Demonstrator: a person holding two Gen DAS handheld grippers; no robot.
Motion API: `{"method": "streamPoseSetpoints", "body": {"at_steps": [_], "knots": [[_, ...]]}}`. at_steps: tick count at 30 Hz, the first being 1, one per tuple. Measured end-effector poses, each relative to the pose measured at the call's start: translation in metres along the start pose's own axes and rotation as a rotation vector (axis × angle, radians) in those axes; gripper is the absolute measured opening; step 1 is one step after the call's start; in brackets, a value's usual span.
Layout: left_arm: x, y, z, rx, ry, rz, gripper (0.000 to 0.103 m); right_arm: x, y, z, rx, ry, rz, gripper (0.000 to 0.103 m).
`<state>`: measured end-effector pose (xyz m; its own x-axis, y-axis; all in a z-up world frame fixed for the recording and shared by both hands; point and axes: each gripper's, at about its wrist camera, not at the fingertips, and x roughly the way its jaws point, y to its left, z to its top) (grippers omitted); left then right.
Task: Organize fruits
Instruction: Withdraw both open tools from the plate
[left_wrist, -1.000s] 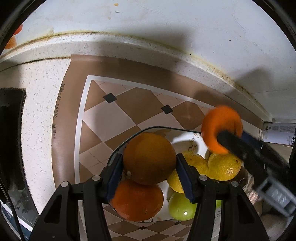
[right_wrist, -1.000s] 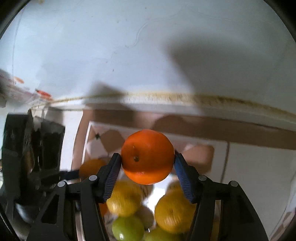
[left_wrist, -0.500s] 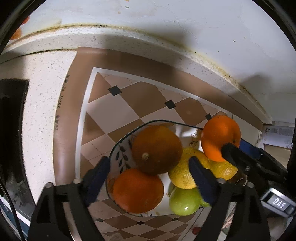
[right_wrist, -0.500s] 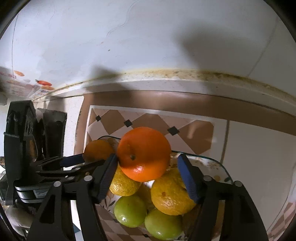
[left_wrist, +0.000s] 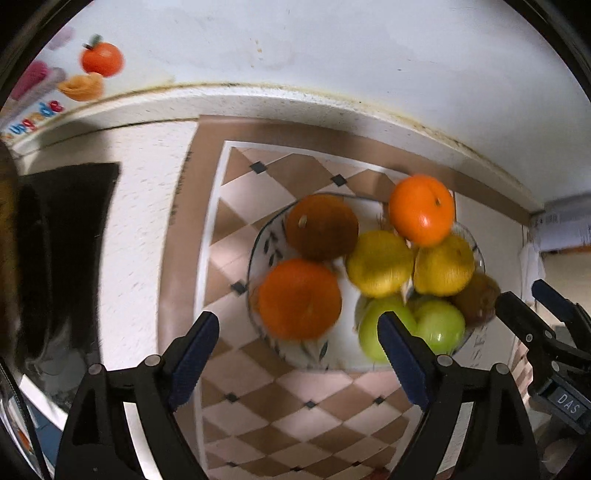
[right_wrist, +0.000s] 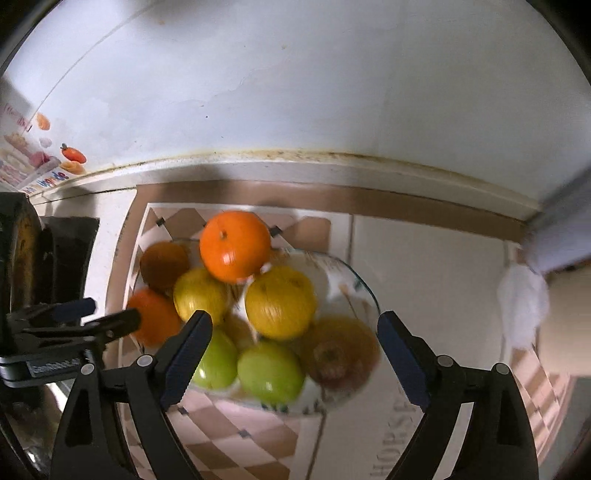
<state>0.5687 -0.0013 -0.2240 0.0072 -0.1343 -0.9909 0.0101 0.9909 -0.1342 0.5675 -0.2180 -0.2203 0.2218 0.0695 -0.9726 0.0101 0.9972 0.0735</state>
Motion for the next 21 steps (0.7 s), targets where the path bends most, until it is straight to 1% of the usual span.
{"method": "streamPoseSetpoints", "body": {"at_steps": [6,10,14,21], "knots": [[-0.041,-0.001,-0.039,0.039,-0.098,0.019,0.088,-0.033,-0.001,-0.047,0.040,-0.049,-0.021,0.093],[-0.068,-0.013,-0.064,0.066,-0.183,0.040,0.088,-0.056,0.002,-0.073,0.050,-0.095,-0.036,0.094],[-0.101,-0.019,-0.094,0.079,-0.283,0.054,0.088,-0.088,0.007,-0.100,0.049,-0.150,-0.043,0.094],[-0.141,-0.018,-0.136,0.104,-0.392,0.064,0.088,-0.149,0.017,-0.142,0.037,-0.263,-0.060,0.094]]}}
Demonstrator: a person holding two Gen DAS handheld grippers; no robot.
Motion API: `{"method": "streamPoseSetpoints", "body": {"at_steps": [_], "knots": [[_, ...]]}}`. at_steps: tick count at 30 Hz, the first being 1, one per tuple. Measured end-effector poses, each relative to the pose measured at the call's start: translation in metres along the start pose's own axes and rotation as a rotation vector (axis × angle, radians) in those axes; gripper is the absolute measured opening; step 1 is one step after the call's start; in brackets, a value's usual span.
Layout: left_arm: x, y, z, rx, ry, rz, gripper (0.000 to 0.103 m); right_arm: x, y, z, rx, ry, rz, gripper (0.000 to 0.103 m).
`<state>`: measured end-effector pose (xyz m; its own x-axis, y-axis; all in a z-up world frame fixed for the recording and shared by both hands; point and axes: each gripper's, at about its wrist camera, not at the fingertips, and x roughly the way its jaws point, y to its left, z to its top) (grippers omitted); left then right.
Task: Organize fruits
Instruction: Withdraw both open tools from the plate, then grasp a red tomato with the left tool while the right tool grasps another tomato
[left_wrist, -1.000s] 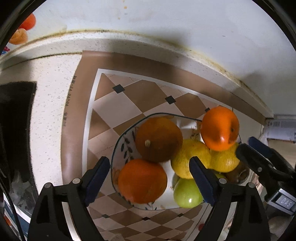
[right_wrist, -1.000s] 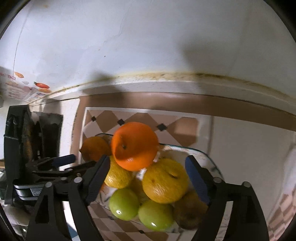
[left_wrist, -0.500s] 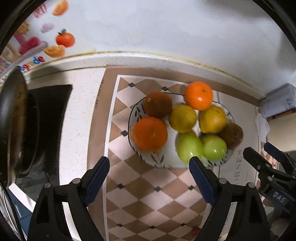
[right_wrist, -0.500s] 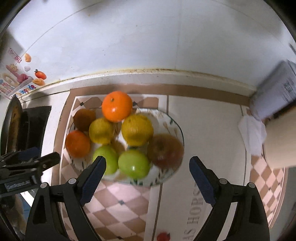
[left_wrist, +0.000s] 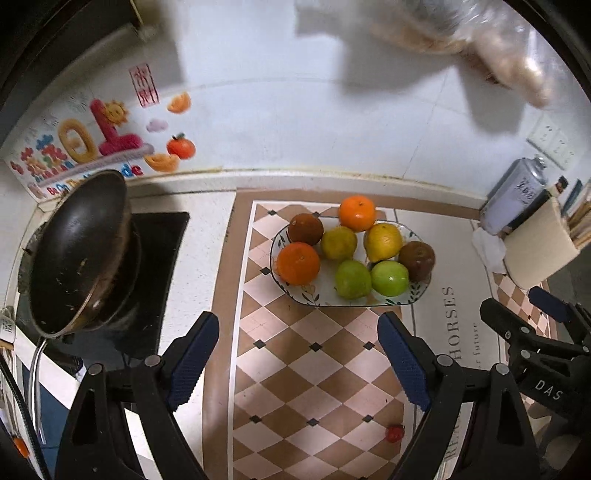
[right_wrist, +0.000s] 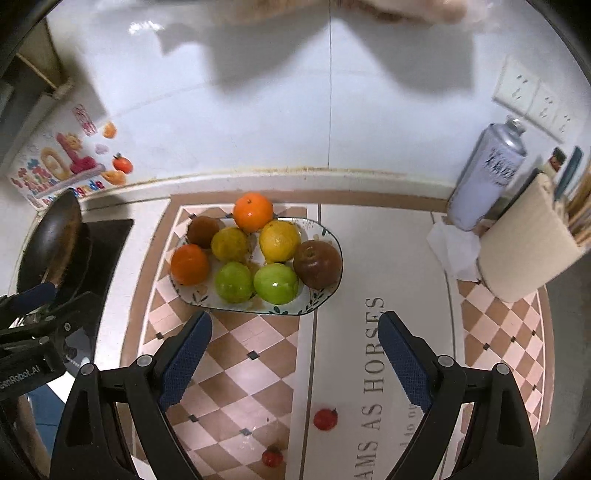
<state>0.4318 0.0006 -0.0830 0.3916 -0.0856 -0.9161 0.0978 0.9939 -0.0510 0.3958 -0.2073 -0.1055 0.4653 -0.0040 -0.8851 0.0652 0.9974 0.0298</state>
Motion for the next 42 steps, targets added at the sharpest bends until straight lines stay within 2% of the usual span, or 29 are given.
{"method": "streamPoseSetpoints", "body": {"at_steps": [16,20,25,26,28,31,37,40,42], "knots": [[-0.081,-0.001,-0.035,0.016,-0.154,-0.007,0.088,-0.104,0.010,-0.039,0.022,-0.151,0.033,0.094],[-0.086,-0.005,-0.043,0.025,-0.160,-0.010,0.088,-0.116,0.012,-0.048,0.026,-0.176,0.030,0.094],[-0.080,-0.009,-0.048,0.028,-0.146,-0.012,0.088,-0.117,0.007,-0.053,0.058,-0.184,0.067,0.094],[-0.078,-0.010,-0.048,0.027,-0.143,-0.012,0.088,-0.115,0.003,-0.054,0.073,-0.188,0.082,0.098],[-0.069,-0.012,-0.049,0.026,-0.131,-0.006,0.088,-0.105,-0.006,-0.055,0.088,-0.174,0.097,0.101],[-0.043,-0.017,-0.050,0.042,-0.089,0.038,0.103,-0.071,-0.027,-0.060,0.133,-0.090,0.116,0.101],[0.037,-0.034,-0.070,0.085,0.084,0.129,0.103,0.040,-0.063,-0.096,0.207,0.155,0.130,0.100],[0.075,-0.041,-0.085,0.104,0.179,0.140,0.103,0.090,-0.073,-0.116,0.233,0.233,0.145,0.089],[0.101,-0.047,-0.096,0.119,0.241,0.141,0.103,0.113,-0.074,-0.127,0.229,0.253,0.143,0.077]]}}
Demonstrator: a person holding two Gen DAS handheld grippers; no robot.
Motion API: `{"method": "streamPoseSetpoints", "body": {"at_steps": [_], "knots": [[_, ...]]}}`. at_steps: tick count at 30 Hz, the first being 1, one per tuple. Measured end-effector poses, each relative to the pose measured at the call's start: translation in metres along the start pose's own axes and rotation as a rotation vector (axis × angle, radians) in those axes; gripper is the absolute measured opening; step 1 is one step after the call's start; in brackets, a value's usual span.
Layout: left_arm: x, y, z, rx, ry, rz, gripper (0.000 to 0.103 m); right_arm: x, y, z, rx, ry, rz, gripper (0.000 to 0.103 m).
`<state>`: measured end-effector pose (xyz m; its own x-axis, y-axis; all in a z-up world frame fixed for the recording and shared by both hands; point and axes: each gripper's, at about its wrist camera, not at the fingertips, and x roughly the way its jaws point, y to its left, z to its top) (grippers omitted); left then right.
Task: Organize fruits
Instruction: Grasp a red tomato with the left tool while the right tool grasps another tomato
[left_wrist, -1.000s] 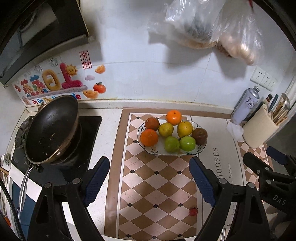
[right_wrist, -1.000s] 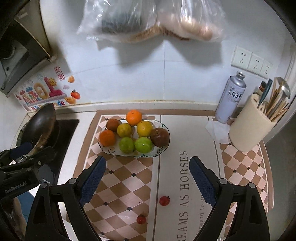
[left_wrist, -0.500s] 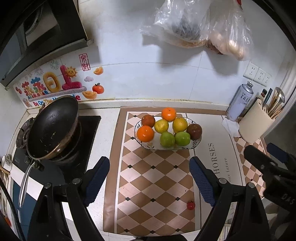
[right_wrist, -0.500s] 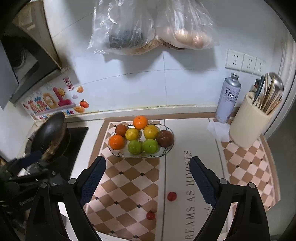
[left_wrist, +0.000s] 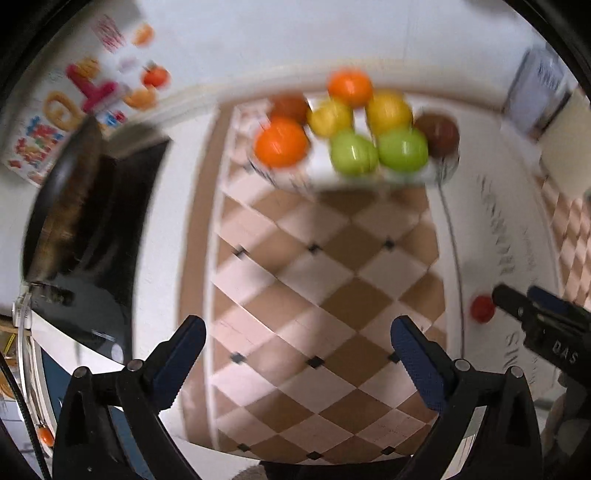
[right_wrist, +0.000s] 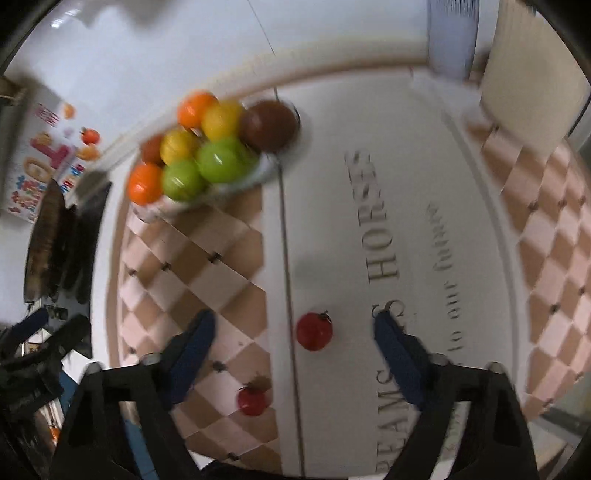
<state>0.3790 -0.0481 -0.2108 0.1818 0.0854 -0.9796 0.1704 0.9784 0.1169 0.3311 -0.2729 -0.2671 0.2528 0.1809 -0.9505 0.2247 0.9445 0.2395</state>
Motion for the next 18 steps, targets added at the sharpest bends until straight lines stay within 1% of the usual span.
{"method": "streamPoseSetpoints", "body": {"at_steps": [1,3,5,7,8,9,10,11,13,15,16,18], "knots": [[0.010,-0.005,-0.002,0.008,0.026,-0.001,0.103,0.008,-0.001,-0.001,-0.004,0.005,-0.004,0.077],[0.029,-0.015,-0.008,0.024,0.083,-0.010,0.103,0.025,-0.007,-0.005,0.002,0.025,0.007,0.072],[0.040,-0.021,-0.013,0.033,0.118,-0.025,0.103,0.034,-0.009,-0.005,-0.003,0.032,0.017,0.069],[0.046,-0.026,-0.017,0.035,0.141,-0.045,0.103,0.043,-0.009,-0.007,-0.020,0.037,0.028,0.060],[0.048,-0.028,-0.019,0.033,0.148,-0.060,0.103,0.047,-0.008,-0.007,-0.028,0.043,0.034,0.046],[0.049,-0.030,-0.021,0.022,0.161,-0.087,0.103,0.050,-0.007,-0.009,-0.046,0.048,0.026,0.035],[0.050,-0.032,-0.022,0.014,0.169,-0.112,0.103,0.047,-0.004,-0.008,-0.060,0.035,0.023,0.033],[0.049,-0.034,-0.025,0.008,0.179,-0.154,0.103,0.045,-0.004,-0.009,-0.064,0.031,0.024,0.030],[0.046,-0.043,-0.030,0.014,0.196,-0.221,0.102,0.037,-0.007,-0.012,-0.052,0.016,0.032,0.030],[0.044,-0.056,-0.036,0.034,0.214,-0.308,0.101,0.027,-0.016,-0.017,-0.022,0.000,0.040,0.030],[0.043,-0.062,-0.039,0.046,0.221,-0.333,0.101,0.022,-0.020,-0.019,-0.010,-0.002,0.041,0.030],[0.042,-0.079,-0.045,0.087,0.234,-0.371,0.095,0.014,-0.031,-0.025,0.024,-0.004,0.043,0.030]]}}
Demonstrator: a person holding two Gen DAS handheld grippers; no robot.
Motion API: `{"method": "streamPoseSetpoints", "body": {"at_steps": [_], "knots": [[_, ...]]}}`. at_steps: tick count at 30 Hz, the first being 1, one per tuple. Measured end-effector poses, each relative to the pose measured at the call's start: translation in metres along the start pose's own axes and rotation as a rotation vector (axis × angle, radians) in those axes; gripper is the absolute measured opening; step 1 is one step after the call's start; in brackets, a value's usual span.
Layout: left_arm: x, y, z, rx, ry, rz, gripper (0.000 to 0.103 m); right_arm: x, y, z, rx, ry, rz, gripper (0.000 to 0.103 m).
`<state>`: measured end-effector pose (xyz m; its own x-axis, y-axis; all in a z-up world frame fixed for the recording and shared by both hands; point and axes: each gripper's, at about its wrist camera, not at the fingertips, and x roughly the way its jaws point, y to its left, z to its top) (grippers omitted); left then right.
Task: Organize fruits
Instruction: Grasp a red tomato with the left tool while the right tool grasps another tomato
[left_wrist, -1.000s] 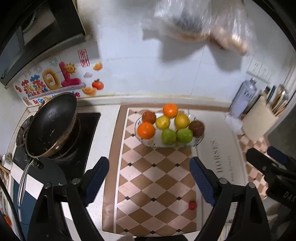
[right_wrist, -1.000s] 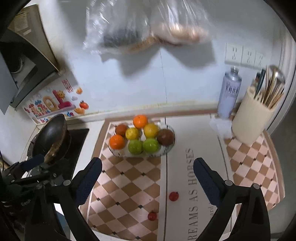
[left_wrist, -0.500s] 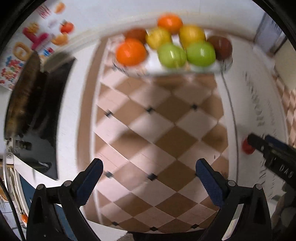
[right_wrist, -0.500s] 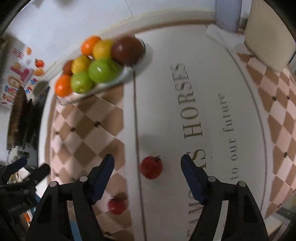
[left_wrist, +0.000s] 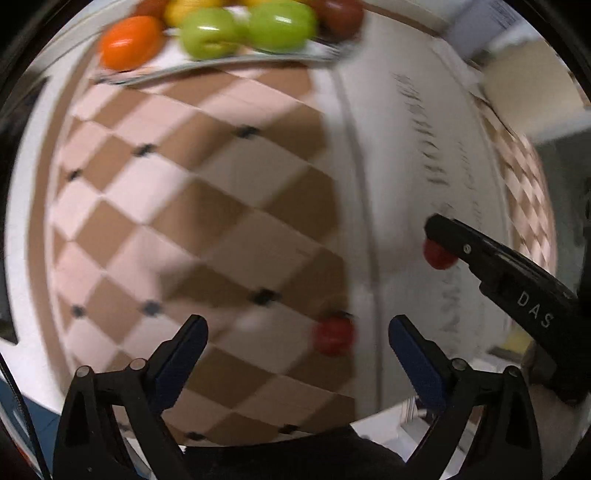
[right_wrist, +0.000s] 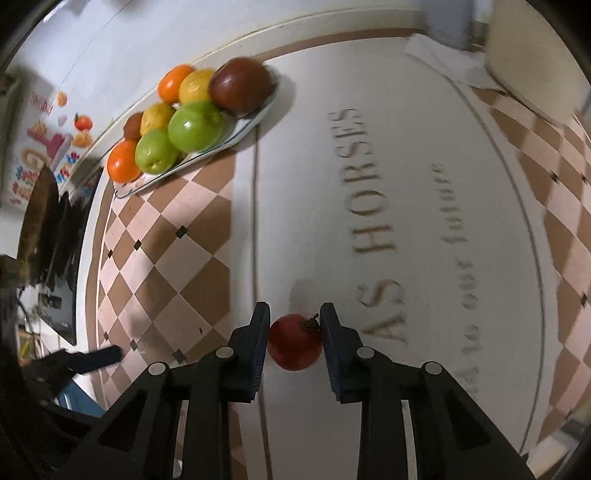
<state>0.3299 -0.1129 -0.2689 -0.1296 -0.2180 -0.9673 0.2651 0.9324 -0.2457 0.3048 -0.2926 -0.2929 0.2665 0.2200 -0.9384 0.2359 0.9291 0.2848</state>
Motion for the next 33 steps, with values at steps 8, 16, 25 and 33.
{"method": "streamPoseSetpoints", "body": {"at_steps": [8,16,25,33], "knots": [[0.027,-0.035,-0.012,0.091,0.074,-0.004,0.053,-0.018,-0.031,-0.017,0.069,-0.010,-0.022,0.030],[0.024,-0.047,-0.018,0.121,0.037,-0.004,0.025,-0.031,-0.036,-0.022,0.078,-0.033,-0.019,0.030],[-0.021,0.002,-0.002,-0.014,-0.040,-0.053,0.025,-0.048,-0.027,-0.003,0.079,-0.079,0.035,0.030],[-0.056,0.070,0.033,-0.196,-0.109,-0.126,0.025,-0.048,0.003,0.021,0.049,-0.071,0.143,0.030]]}}
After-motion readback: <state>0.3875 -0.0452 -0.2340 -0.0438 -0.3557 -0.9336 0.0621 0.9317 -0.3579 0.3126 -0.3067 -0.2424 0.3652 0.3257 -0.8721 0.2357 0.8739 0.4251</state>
